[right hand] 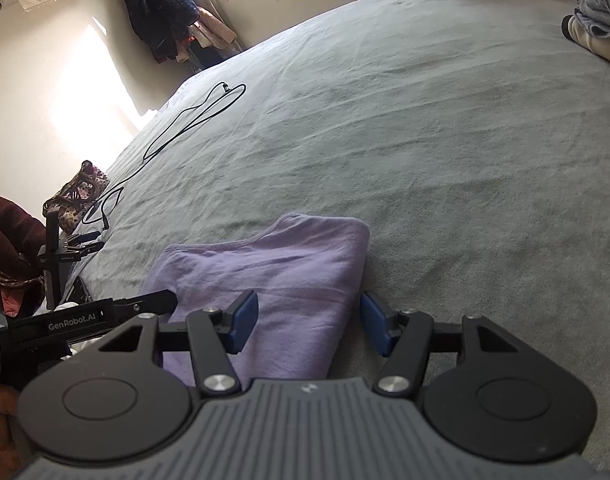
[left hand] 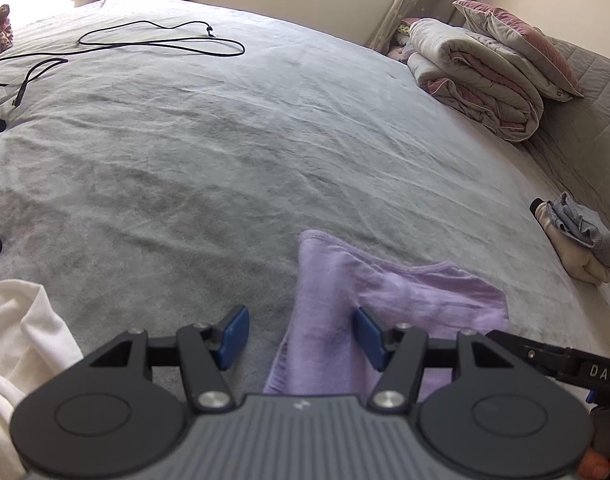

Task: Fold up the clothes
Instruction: 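Grasp the folded lavender pants bundle with both grippers, then carry the folded pants with both grippers onto the folded clothes stack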

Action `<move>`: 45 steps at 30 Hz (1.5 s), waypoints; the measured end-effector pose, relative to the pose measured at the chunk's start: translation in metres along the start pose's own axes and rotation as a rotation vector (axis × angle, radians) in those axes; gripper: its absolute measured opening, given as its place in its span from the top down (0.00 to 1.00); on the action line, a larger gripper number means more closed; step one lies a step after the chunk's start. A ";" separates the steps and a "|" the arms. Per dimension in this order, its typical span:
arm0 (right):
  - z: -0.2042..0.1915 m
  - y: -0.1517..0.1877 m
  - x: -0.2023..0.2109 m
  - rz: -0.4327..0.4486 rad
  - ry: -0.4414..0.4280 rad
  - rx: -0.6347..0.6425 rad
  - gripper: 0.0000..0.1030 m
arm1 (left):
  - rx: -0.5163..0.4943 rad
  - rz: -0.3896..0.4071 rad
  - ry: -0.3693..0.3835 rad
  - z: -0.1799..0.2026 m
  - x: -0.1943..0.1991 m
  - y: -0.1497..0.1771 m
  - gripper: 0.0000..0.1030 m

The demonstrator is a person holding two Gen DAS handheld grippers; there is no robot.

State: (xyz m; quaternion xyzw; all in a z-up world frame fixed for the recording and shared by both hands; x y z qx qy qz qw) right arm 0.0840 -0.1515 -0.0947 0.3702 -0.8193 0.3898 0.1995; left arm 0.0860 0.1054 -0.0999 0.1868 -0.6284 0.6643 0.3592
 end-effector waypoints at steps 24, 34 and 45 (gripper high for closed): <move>0.005 -0.002 0.015 0.129 -0.098 -0.107 0.84 | 0.120 0.195 0.083 0.025 0.009 0.006 0.86; 0.009 -0.034 0.073 0.255 -0.138 -0.041 0.84 | 0.083 0.328 0.108 0.074 0.037 -0.018 0.86; 0.057 -0.092 0.139 0.406 -0.074 -0.016 0.84 | -0.014 0.387 0.204 0.187 0.026 -0.071 0.86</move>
Point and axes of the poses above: each gripper's, at about its wrist camera, not at the fingertips, and x roughly against the way its jaws point, z to its right, y to its underside, the point moved 2 cm from there along -x, roughly the way its jaws point, and after that the axes turned 14 degrees about -x, right-handed, at the moved point
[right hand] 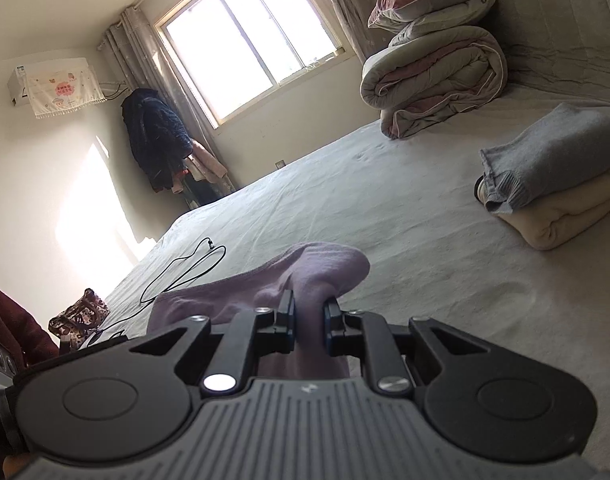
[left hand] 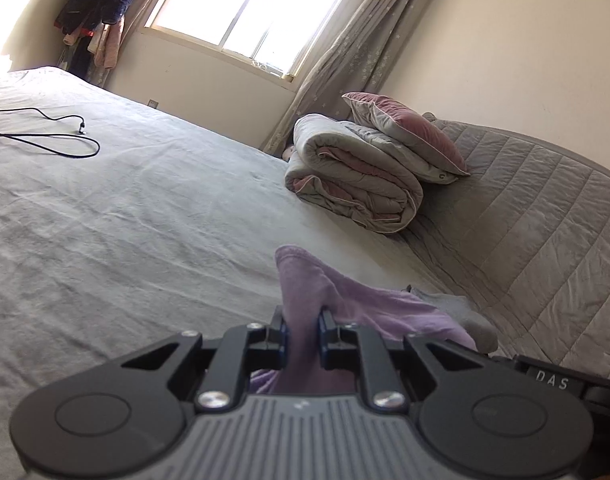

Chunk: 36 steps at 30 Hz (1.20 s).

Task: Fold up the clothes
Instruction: 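Carry the folded pants with both grippers onto the folded clothes stack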

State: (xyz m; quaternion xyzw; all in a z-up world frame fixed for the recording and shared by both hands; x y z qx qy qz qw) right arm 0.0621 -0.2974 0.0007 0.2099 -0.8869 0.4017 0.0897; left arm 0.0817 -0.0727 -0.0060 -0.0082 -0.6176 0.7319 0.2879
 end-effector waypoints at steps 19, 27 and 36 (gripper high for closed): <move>0.103 -0.134 0.036 0.202 0.153 0.077 0.84 | -0.071 0.041 0.141 0.177 -0.115 -0.033 0.86; 0.131 -0.187 0.020 0.240 0.194 0.093 0.84 | -0.106 0.063 0.132 0.221 -0.164 -0.049 0.86; 0.161 -0.207 -0.032 0.195 0.222 0.151 0.84 | -0.090 0.056 0.050 0.217 -0.221 -0.051 0.86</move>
Point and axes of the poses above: each gripper's, at about its wrist camera, not at the fingertips, and x roughly against the way its jaws point, z to its right, y to its underside, the point moved 2 cm from there along -x, roughly the way its jaws point, and after that the axes turned 14 degrees about -x, right-handed, at the moved point
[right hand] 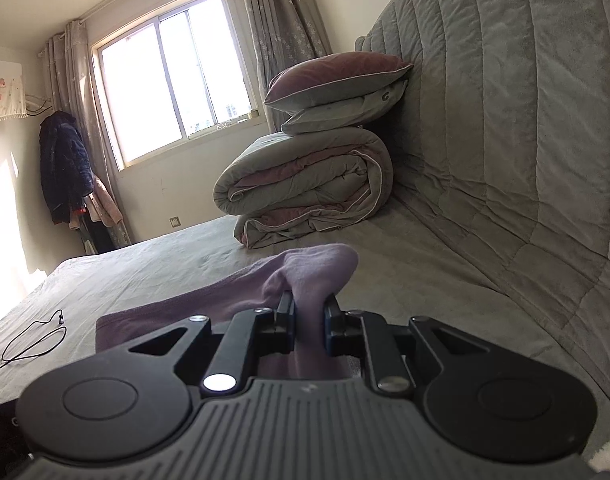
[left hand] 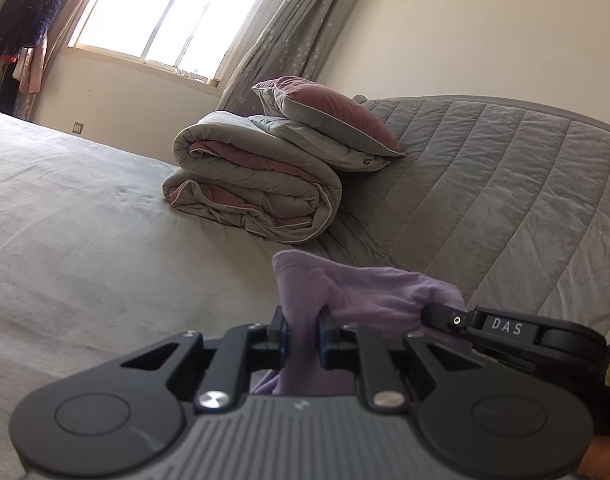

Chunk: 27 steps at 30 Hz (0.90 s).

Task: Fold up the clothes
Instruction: 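Carry the folded pants with both grippers onto the folded clothes stack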

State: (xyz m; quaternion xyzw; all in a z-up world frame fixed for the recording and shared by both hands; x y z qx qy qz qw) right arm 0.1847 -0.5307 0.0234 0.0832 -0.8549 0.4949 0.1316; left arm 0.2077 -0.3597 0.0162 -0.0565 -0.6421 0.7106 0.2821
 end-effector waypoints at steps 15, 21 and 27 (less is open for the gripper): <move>0.023 0.015 -0.043 -0.008 0.075 0.030 0.68 | -0.053 -0.049 -0.143 -0.034 -0.045 0.014 0.84; 0.014 0.004 -0.034 0.015 -0.003 0.028 0.69 | -0.093 -0.005 -0.088 -0.028 -0.043 0.001 0.92; 0.019 0.028 -0.058 -0.055 0.050 0.074 0.82 | -0.162 -0.125 -0.041 -0.015 -0.065 0.030 0.95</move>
Point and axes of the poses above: each gripper's, at about its wrist camera, not at the fingertips, and x roughly against the way its jaws point, z to its right, y to its underside, the point moved 2 cm from there along -x, roughly the way its jaws point, and after that the axes turned 14 degrees about -x, right-handed, at the moved point
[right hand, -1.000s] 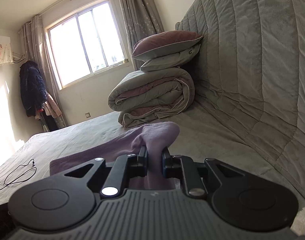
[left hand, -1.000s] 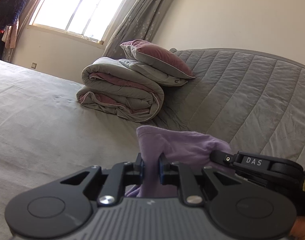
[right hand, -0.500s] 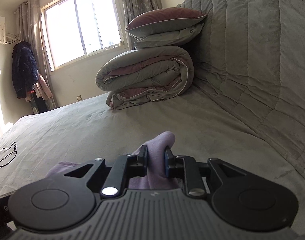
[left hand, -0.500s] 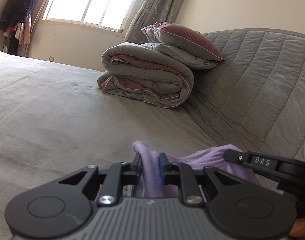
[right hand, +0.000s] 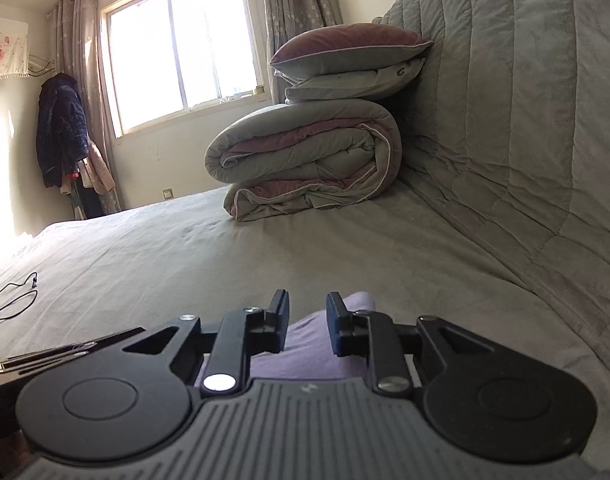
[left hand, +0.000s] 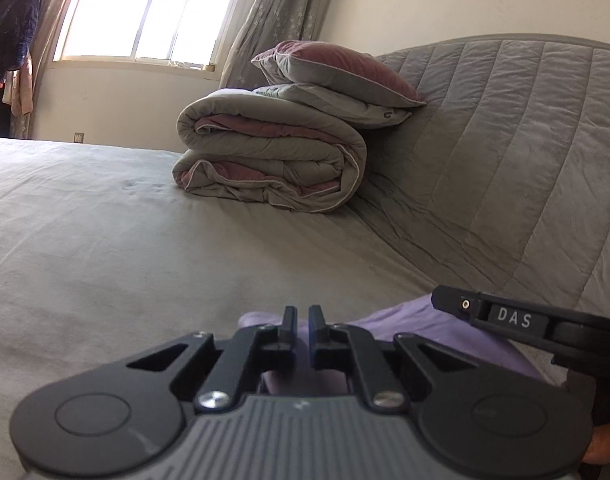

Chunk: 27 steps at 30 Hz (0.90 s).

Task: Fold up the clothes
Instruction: 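Carry the folded pants with both grippers onto the folded clothes stack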

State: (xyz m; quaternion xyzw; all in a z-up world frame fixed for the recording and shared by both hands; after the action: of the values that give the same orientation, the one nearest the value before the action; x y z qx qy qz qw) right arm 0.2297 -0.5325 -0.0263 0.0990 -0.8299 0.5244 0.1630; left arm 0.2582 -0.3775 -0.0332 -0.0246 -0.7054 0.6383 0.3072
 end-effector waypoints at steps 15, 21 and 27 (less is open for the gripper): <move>0.007 -0.002 0.046 0.059 0.007 -0.078 0.78 | 0.005 0.092 0.050 -0.007 0.057 -0.003 0.94; 0.009 0.014 0.072 0.047 0.014 -0.092 0.78 | -0.089 0.032 0.108 0.010 0.075 0.020 0.94; 0.009 0.020 0.086 0.002 0.088 -0.089 0.77 | -0.131 -0.040 0.094 0.017 0.093 0.026 0.94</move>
State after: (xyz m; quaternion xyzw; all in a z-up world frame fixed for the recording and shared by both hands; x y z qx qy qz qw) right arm 0.1418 -0.5310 -0.0147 0.0677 -0.8445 0.4909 0.2029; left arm 0.1657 -0.3486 -0.0196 -0.0604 -0.7308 0.5828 0.3503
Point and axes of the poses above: each gripper's, at about its wrist camera, not at the fingertips, and x roughly against the way its jaws point, z to its right, y to its underside, the point moved 2 cm from there along -x, roughly the way its jaws point, and after that the axes turned 14 degrees about -x, right-handed, at the moved point
